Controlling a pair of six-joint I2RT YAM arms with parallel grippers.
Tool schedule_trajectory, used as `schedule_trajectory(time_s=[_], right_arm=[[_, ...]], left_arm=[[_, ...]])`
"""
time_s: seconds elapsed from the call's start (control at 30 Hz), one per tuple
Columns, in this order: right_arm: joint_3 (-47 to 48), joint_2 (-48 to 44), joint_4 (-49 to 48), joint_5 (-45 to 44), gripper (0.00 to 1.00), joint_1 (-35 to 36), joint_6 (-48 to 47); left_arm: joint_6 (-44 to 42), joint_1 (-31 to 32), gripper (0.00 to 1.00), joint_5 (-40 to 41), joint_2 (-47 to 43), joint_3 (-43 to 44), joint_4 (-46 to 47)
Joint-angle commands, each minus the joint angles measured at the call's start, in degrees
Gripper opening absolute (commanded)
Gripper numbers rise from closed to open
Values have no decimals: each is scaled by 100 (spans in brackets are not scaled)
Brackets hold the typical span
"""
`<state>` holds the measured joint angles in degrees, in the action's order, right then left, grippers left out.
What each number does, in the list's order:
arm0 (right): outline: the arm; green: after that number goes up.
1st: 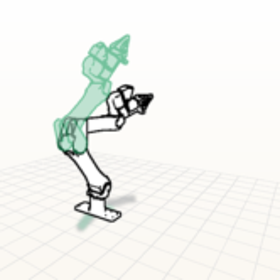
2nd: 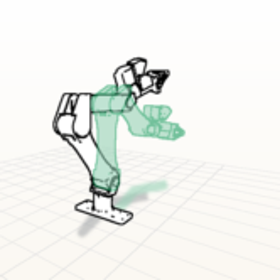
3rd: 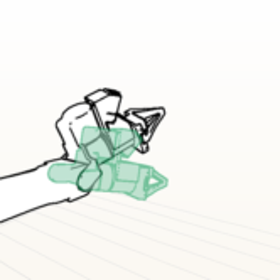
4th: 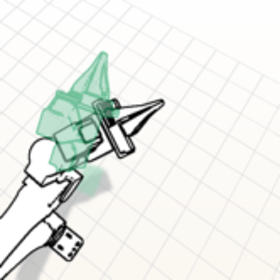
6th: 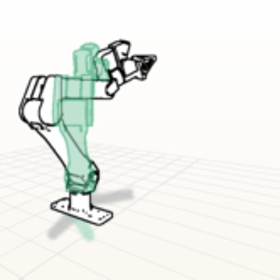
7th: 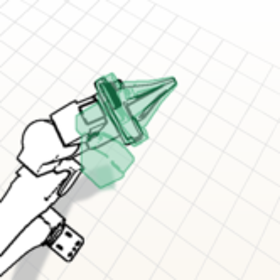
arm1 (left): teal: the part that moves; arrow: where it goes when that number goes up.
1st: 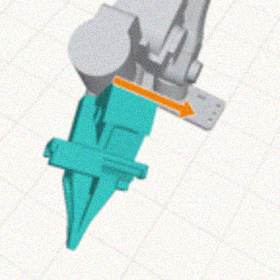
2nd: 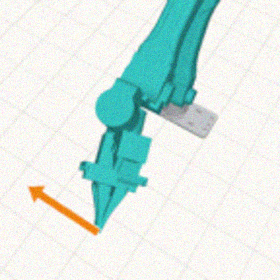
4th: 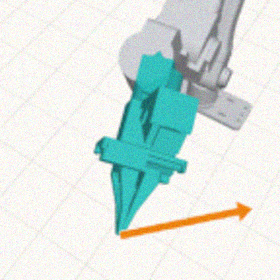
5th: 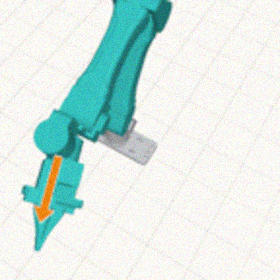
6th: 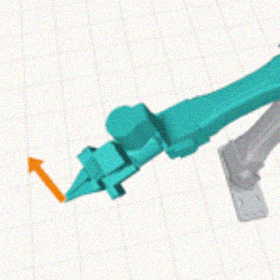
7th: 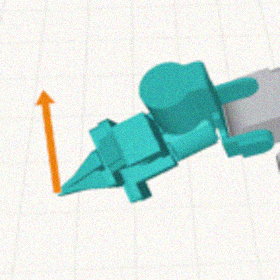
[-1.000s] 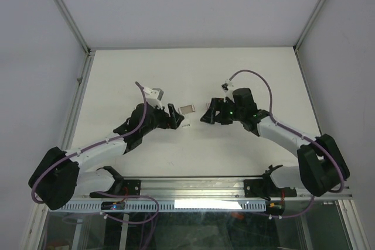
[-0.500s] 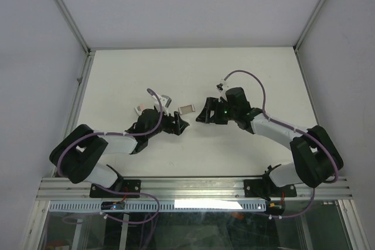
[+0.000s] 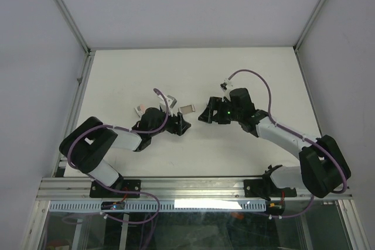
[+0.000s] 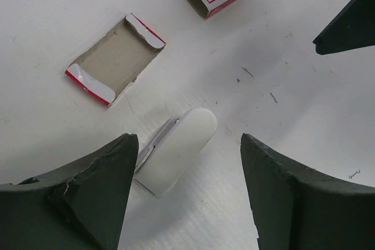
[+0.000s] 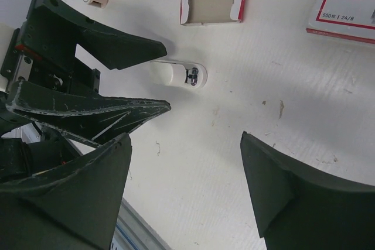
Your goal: Load the staples into the stapler
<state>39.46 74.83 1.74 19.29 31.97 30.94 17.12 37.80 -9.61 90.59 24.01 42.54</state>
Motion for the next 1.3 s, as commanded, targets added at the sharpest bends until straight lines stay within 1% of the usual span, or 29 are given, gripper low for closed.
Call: schedule_trajectory(time_s=[0.0, 0.17, 0.27, 0.37, 0.47, 0.6, 0.77, 0.97, 1.17, 1.27], right_arm=[[44, -274, -92, -136, 78, -30, -110], [20, -303, -86, -152, 78, -54, -106], [2, -330, -71, -149, 78, -74, -99], [-17, -391, -49, -171, 78, -90, -105], [-35, -432, -56, -196, 78, -115, -97], [-36, -475, -49, -211, 78, -150, -84], [-73, -517, -46, -226, 78, -211, -83], [-85, -588, 9, -38, 78, -326, -86], [-170, -784, 102, -22, 79, -426, -92], [-204, -846, 158, -22, 79, -465, -97]], left_arm=[[-149, 141, 70, -56, -326, -69, -37], [-354, 657, 66, 920, -462, 42, -681], [-410, 972, 59, 1713, -459, 101, -995], [-362, 1130, 54, 2326, -436, 194, -1325], [-266, 1224, 48, 2771, -368, 277, -1540], [-229, 1354, 42, 2935, -369, 356, -1730], [-332, 1393, 37, 2702, -428, 211, -1499], [-604, 1390, 38, 2317, -296, 260, -1268], [-662, 1388, 38, 2361, 18, 464, -1307], [-666, 1388, 37, 2400, 48, 497, -1310]])
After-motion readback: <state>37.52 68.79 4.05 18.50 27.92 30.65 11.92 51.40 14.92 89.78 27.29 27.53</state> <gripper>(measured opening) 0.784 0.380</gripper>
